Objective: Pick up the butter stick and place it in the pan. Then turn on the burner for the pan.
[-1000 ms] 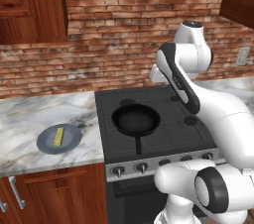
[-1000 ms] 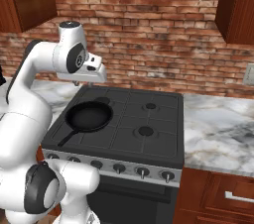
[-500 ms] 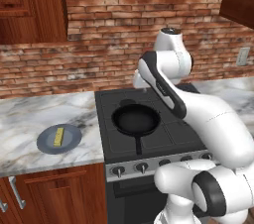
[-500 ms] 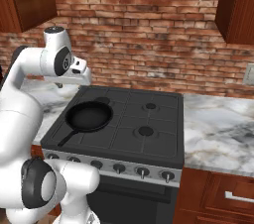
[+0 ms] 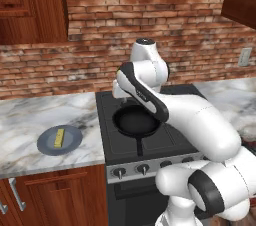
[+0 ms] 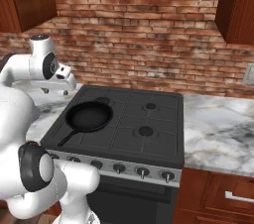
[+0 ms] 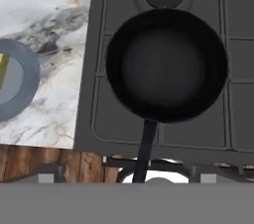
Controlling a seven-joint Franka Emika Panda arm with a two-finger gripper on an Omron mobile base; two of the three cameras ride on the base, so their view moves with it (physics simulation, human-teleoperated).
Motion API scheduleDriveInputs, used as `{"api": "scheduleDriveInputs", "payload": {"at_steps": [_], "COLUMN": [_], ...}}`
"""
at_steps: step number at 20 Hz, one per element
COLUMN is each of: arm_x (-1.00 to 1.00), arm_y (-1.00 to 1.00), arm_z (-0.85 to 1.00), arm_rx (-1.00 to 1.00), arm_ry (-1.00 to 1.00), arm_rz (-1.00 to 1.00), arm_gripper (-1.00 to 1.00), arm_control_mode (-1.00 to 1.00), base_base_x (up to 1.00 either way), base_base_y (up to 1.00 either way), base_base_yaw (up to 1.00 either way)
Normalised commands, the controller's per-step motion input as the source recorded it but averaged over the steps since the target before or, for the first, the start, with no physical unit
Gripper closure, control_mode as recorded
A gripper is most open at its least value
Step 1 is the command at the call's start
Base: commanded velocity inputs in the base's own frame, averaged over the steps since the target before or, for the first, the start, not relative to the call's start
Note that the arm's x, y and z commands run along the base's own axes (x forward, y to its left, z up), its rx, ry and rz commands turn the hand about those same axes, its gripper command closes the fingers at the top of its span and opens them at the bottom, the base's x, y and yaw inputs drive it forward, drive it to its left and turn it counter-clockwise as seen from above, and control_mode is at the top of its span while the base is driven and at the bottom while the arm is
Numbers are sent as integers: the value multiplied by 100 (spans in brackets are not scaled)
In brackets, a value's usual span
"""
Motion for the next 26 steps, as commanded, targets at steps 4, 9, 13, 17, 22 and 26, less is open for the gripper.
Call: {"api": "scheduleDriveInputs", "payload": {"at_steps": [4,9,13,17,22,26], "arm_x": [9,13,8,7,15,10], "arm_y": [61,65,62,56,53,31], "arm_z": [-30,-28,-33,-27,-25,-26], "arm_rx": [0,0,0,0,0,0], "arm_ry": [10,12,10,5,0,0], "arm_rz": [0,0,0,0,0,0], "arm_gripper": [-100,-100,-100,-100,-100,-100], "arm_control_mode": [-100,-100,-100,-100,-100,-100], "base_base_x": [0,0,0,0,0,0], "base_base_y": [0,0,0,0,0,0], "base_base_yaw": [0,0,0,0,0,0]}}
